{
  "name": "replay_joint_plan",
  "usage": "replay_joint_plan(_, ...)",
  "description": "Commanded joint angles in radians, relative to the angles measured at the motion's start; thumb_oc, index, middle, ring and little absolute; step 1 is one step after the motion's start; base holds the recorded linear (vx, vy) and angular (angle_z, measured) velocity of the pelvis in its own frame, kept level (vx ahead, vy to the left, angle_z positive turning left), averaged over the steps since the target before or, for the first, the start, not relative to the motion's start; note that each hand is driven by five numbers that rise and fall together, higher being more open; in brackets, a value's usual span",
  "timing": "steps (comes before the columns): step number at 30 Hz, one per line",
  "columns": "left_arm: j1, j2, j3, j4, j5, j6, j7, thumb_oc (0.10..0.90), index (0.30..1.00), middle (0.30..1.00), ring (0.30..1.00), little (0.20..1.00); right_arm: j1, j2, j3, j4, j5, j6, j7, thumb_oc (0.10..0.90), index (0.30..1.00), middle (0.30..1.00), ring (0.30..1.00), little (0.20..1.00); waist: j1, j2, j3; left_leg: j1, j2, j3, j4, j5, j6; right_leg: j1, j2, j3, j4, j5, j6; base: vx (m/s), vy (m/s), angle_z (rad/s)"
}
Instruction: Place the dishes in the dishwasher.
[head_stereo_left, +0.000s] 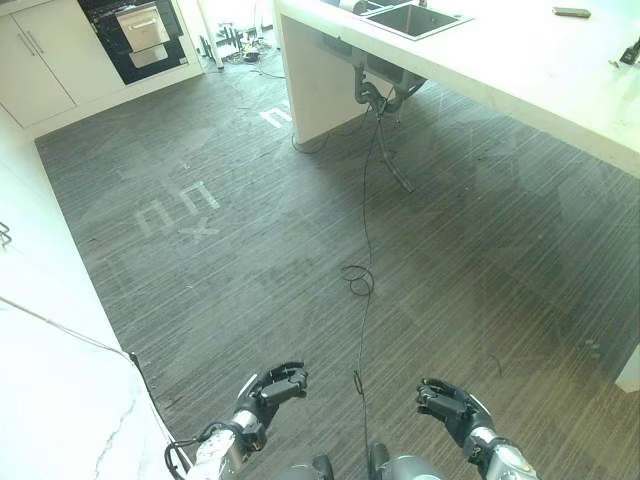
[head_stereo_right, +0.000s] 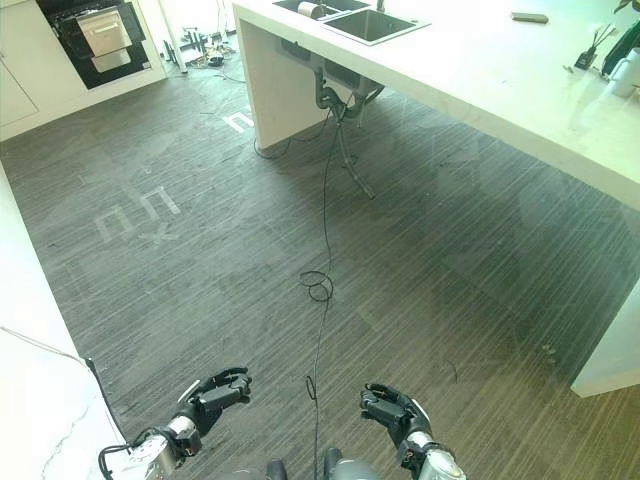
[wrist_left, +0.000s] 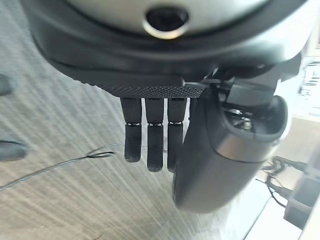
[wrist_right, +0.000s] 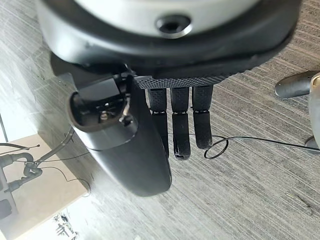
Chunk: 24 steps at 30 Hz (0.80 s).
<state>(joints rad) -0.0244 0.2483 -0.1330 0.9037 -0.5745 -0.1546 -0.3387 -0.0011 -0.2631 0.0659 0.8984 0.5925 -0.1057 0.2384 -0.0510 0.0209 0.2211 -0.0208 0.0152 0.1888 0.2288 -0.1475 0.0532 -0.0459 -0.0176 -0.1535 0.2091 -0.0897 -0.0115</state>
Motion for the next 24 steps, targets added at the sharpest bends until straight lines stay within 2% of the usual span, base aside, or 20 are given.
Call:
replay_joint_plan(1, -0.005, -0.023, 0.003, -0.023, -0.019, -0.020, -0.049, 0.800, 0.900, 0.900, 0.900, 0.900, -0.022, -0.042, 0.000, -0.048, 0.001, -0.056, 0.005, 0.800, 0.900, 0.900, 0.900, 0.900, -0.006, 0.006, -0.030, -0.021, 0.025, 0.001, 0.071, -0.145, -0.037, 0.030, -0.040, -0.044, 0.091, -0.193, 0.059, 0.00, 0.000, 0.00)
replay_joint_plan(3, 0.002, -0.019, 0.014, -0.012, -0.023, -0.033, -0.049, 0.800, 0.900, 0.900, 0.900, 0.900, -0.018, -0.040, 0.000, -0.038, -0.006, -0.056, -0.002, 0.800, 0.900, 0.900, 0.900, 0.900, -0.006, 0.006, -0.032, -0.021, 0.024, 0.001, 0.071, -0.146, -0.036, 0.030, -0.040, -0.044, 0.091, -0.193, 0.062, 0.00, 0.000, 0.00)
replay_joint_plan(6, 0.002, -0.016, 0.027, -0.003, -0.041, -0.004, -0.037, 0.800, 0.900, 0.900, 0.900, 0.900, -0.017, -0.034, 0.011, -0.036, 0.006, -0.070, 0.026, 0.800, 0.900, 0.900, 0.900, 0.900, -0.007, 0.006, -0.032, -0.027, 0.026, 0.001, 0.071, -0.143, -0.036, 0.025, -0.035, -0.041, 0.091, -0.192, 0.059, 0.00, -0.012, 0.00)
replay_joint_plan(9, -0.002, -0.021, 0.030, 0.005, -0.040, -0.020, -0.039, 0.800, 0.900, 0.900, 0.900, 0.900, -0.021, -0.037, 0.027, -0.038, -0.008, -0.089, 0.032, 0.800, 0.900, 0.900, 0.900, 0.900, -0.008, 0.007, -0.026, -0.033, 0.031, 0.002, 0.071, -0.141, -0.038, 0.021, -0.033, -0.046, 0.091, -0.193, 0.055, 0.02, -0.060, 0.02)
replay_joint_plan(10, -0.002, -0.022, 0.033, -0.001, -0.020, -0.047, 0.000, 0.800, 0.900, 0.900, 0.900, 0.900, -0.018, -0.040, 0.037, -0.054, -0.013, -0.092, 0.033, 0.800, 0.900, 0.900, 0.900, 0.900, -0.008, 0.005, -0.023, -0.014, 0.033, -0.002, 0.071, -0.160, -0.044, 0.039, -0.031, -0.045, 0.091, -0.213, 0.058, 0.03, -0.115, 0.05)
replay_joint_plan(11, -0.002, -0.022, 0.035, -0.003, -0.017, -0.049, 0.003, 0.800, 0.900, 0.900, 0.900, 0.900, -0.018, -0.041, 0.038, -0.059, -0.011, -0.091, 0.033, 0.800, 0.900, 0.900, 0.900, 0.900, -0.008, 0.004, -0.021, -0.024, 0.037, 0.006, 0.071, -0.141, -0.041, 0.028, -0.030, -0.052, 0.091, -0.198, 0.050, 0.14, -0.133, 0.08)
replay_joint_plan(13, 0.002, -0.022, 0.033, -0.013, 0.001, -0.062, 0.024, 0.800, 0.900, 0.900, 0.900, 0.900, -0.016, -0.044, 0.046, -0.074, -0.006, -0.091, 0.032, 0.800, 0.900, 0.900, 0.900, 0.900, -0.007, 0.002, -0.022, 0.001, 0.033, -0.004, 0.071, -0.158, -0.042, 0.047, -0.024, -0.041, 0.091, -0.219, 0.050, 0.12, -0.124, 0.12)
replay_joint_plan(16, -0.006, -0.024, 0.033, -0.031, 0.003, -0.087, 0.036, 0.800, 0.900, 0.900, 0.900, 0.900, -0.022, -0.054, 0.062, -0.120, -0.027, -0.092, 0.026, 0.800, 0.900, 0.900, 0.900, 0.900, -0.002, -0.013, -0.002, 0.048, 0.001, -0.004, 0.071, -0.137, -0.023, 0.065, -0.021, -0.015, 0.091, -0.219, 0.025, 0.10, -0.142, 0.07)
replay_joint_plan(17, -0.010, -0.021, 0.033, -0.046, -0.017, -0.087, 0.039, 0.800, 0.900, 0.900, 0.900, 0.900, -0.025, -0.062, 0.069, -0.141, -0.027, -0.094, 0.015, 0.800, 0.900, 0.900, 0.900, 0.900, 0.008, -0.036, 0.015, 0.062, -0.022, 0.003, 0.071, -0.099, -0.017, 0.076, -0.034, 0.001, 0.091, -0.212, 0.013, 0.06, -0.217, -0.07)
replay_joint_plan(18, -0.017, -0.014, 0.034, -0.082, -0.033, -0.079, 0.044, 0.800, 0.900, 0.900, 0.900, 0.900, -0.033, -0.077, 0.081, -0.165, -0.014, -0.100, 0.000, 0.800, 0.900, 0.900, 0.900, 0.900, 0.020, -0.040, 0.057, -0.048, -0.020, -0.021, 0.257, -0.061, -0.030, 0.091, -0.019, 0.017, 0.091, -0.202, -0.011, 0.11, -0.198, 0.02)
replay_joint_plan(19, -0.016, -0.010, 0.031, -0.105, -0.018, -0.071, 0.039, 0.800, 0.900, 0.900, 0.900, 0.900, -0.035, -0.086, 0.073, -0.170, -0.001, -0.105, 0.000, 0.800, 0.900, 0.900, 0.900, 0.900, 0.030, -0.025, 0.086, -0.113, -0.028, -0.037, 0.263, -0.008, -0.051, 0.109, 0.000, 0.022, 0.091, -0.202, -0.020, 0.29, -0.050, 0.39)
replay_joint_plan(20, 0.004, -0.015, 0.032, -0.110, 0.021, -0.084, 0.041, 0.800, 0.900, 0.900, 0.900, 0.900, -0.036, -0.085, 0.068, -0.177, -0.025, -0.102, -0.003, 0.800, 0.900, 0.900, 0.900, 0.900, 0.043, -0.012, 0.095, -0.092, -0.052, -0.048, 0.089, 0.030, -0.056, 0.126, 0.007, 0.025, 0.091, -0.212, -0.005, 0.43, 0.140, 0.23)
replay_joint_plan(21, 0.028, -0.014, 0.031, -0.121, 0.030, -0.078, 0.039, 0.800, 0.900, 0.900, 0.900, 0.900, -0.035, -0.089, 0.072, -0.181, -0.032, -0.098, -0.020, 0.800, 0.900, 0.900, 0.900, 0.900, 0.057, 0.018, 0.094, -0.192, -0.024, -0.083, 0.071, 0.065, -0.081, 0.137, 0.038, 0.016, 0.091, -0.220, -0.006, 0.47, 0.223, 0.12)
replay_joint_plan(22, 0.043, -0.019, 0.033, -0.123, 0.034, -0.080, 0.041, 0.800, 0.900, 0.900, 0.900, 0.900, -0.034, -0.092, 0.073, -0.179, -0.044, -0.103, -0.030, 0.800, 0.900, 0.900, 0.900, 0.900, 0.070, 0.021, 0.091, -0.233, -0.021, -0.099, 0.071, 0.072, -0.090, 0.153, 0.040, 0.019, 0.091, -0.234, -0.004, 0.47, 0.286, -0.29)
replay_joint_plan(24, 0.073, -0.022, 0.048, -0.131, 0.054, -0.087, 0.042, 0.800, 0.900, 0.900, 0.900, 0.900, -0.035, -0.100, 0.072, -0.178, -0.094, -0.121, -0.050, 0.800, 0.900, 0.900, 0.900, 0.900, 0.085, 0.013, 0.060, -0.236, -0.020, -0.068, 0.071, 0.048, -0.067, 0.184, 0.013, 0.009, 0.091, -0.260, 0.018, 0.57, 0.386, -0.60)
